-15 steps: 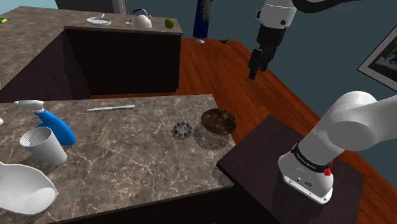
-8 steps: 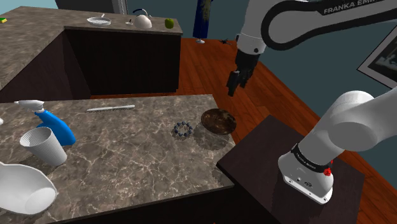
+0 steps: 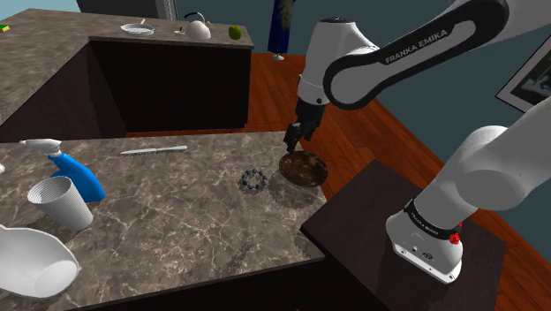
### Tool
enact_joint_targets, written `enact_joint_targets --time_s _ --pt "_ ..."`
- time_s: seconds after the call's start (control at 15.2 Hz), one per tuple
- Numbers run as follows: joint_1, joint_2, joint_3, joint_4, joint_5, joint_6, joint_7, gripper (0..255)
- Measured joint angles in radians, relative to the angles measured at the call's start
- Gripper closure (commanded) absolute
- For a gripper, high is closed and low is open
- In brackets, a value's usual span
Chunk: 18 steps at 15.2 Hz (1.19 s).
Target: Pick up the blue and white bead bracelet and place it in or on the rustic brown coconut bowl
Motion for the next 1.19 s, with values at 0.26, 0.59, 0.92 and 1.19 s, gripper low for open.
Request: enact_joint_targets --time_s 0.26,0.59,0.92,1.19 --pt "0.0 0.151 0.033 0.02 -0.036 0.156 0.046 0" --pt "0.016 0.371 0.049 0.116 -0.156 0.307 0.163 0" --pt "0.082 0.577 -0.003 0.227 -0.294 0.427 0.28 0" --pt "0.139 0.696 -0.05 0.308 -0.354 0.479 0.334 0"
